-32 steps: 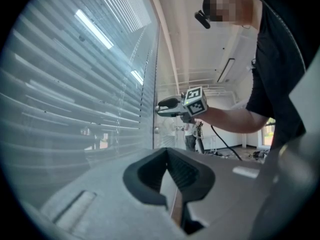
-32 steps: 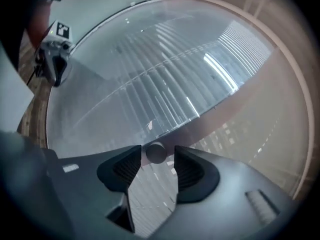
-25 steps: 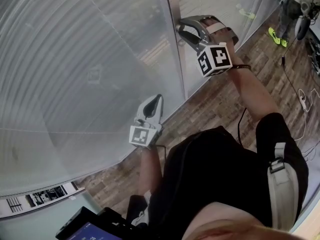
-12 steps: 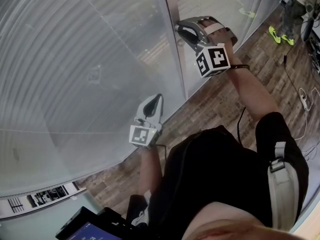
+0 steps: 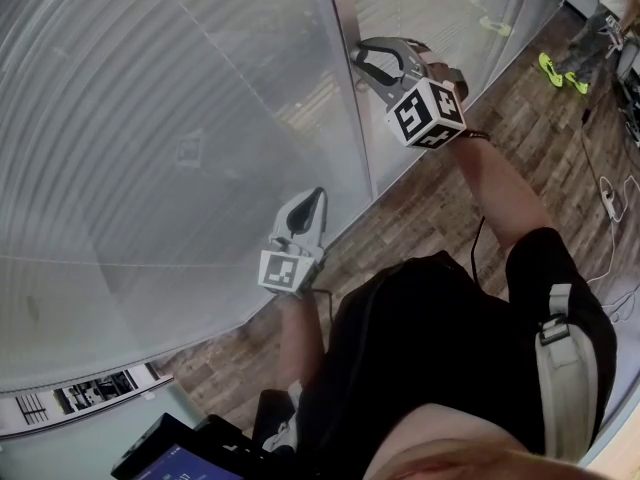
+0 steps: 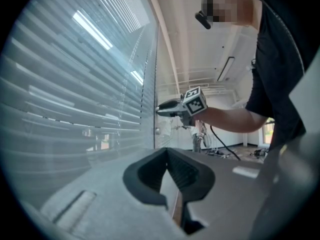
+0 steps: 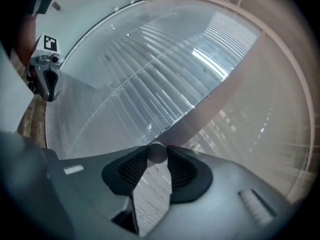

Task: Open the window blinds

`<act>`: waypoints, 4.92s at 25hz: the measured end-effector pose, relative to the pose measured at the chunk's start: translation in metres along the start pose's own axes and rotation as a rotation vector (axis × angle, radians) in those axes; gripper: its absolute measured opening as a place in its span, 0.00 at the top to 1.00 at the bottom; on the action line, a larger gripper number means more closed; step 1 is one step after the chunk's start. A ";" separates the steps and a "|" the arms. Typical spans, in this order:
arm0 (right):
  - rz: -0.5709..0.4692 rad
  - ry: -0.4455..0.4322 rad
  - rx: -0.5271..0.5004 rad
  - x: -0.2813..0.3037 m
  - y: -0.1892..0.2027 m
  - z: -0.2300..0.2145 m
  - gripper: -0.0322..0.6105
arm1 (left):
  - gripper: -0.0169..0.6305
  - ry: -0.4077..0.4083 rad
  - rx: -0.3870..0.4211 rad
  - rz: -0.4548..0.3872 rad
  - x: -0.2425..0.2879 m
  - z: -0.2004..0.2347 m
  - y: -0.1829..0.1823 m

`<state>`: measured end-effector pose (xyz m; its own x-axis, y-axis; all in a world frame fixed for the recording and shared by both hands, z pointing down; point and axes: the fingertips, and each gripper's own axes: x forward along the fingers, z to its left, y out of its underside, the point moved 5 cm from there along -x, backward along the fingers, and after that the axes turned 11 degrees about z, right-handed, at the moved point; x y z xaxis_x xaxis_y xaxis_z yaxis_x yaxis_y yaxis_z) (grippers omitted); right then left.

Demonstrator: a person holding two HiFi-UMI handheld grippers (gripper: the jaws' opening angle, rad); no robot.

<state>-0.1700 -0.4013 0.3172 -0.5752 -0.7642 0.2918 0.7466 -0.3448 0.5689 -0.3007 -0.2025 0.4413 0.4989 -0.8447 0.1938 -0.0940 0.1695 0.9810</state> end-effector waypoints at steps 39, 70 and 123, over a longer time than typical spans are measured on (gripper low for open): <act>-0.264 -0.337 1.170 0.007 0.024 -0.008 0.75 | 0.97 0.030 0.005 -0.032 0.003 -0.006 -0.011; -0.114 -0.111 0.401 -0.001 0.009 -0.009 0.62 | 0.97 0.019 0.009 -0.043 0.002 0.002 -0.009; -0.193 -0.260 0.779 0.007 0.024 -0.003 0.74 | 0.97 0.092 0.032 -0.053 0.015 -0.003 -0.009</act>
<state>-0.1552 -0.4171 0.3305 -0.7987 -0.5478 0.2489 0.2389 0.0910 0.9668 -0.2899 -0.2151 0.4358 0.5810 -0.8015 0.1415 -0.0923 0.1078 0.9899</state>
